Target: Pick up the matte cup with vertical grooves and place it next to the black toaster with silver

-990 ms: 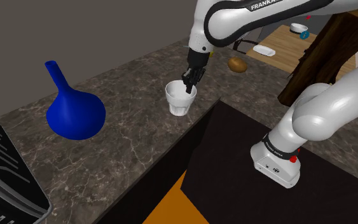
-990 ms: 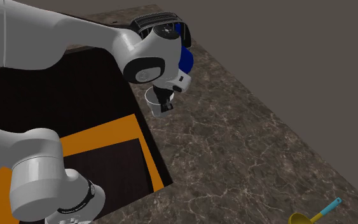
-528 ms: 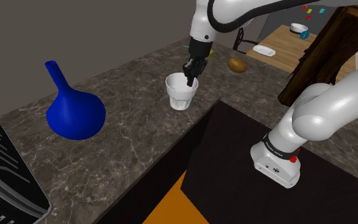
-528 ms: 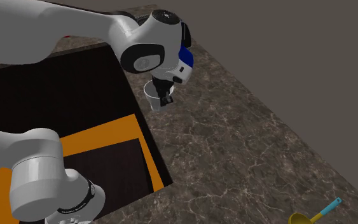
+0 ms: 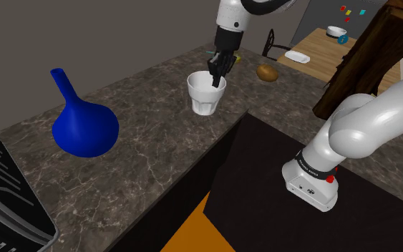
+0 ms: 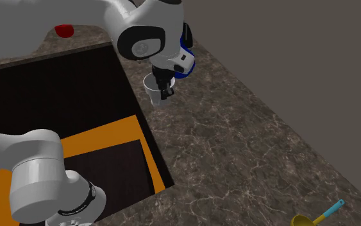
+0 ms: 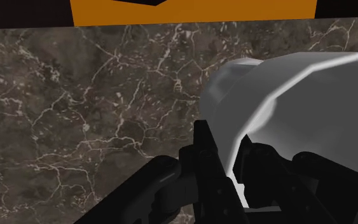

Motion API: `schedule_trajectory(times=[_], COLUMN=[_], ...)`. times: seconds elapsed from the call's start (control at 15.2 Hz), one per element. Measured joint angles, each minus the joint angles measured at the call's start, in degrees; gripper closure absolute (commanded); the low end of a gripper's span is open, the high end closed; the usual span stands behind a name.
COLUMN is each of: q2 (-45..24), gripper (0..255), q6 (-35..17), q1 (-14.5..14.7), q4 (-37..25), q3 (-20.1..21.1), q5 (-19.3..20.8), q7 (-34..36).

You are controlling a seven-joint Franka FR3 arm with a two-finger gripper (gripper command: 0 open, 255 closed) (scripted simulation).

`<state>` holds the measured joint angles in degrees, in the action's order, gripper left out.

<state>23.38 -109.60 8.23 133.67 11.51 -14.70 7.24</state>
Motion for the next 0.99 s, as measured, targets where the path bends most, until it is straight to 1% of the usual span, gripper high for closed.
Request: schedule_trajectory(times=[0.4,0.99], q2=[1.0,0.6], gripper=[255,255], q6=[4.8,11.5], q1=[-0.1,-0.3], q4=[-3.9,-11.0], q3=[-0.4,-0.9], q5=[0.4,1.0], q7=[0.8,1.8])
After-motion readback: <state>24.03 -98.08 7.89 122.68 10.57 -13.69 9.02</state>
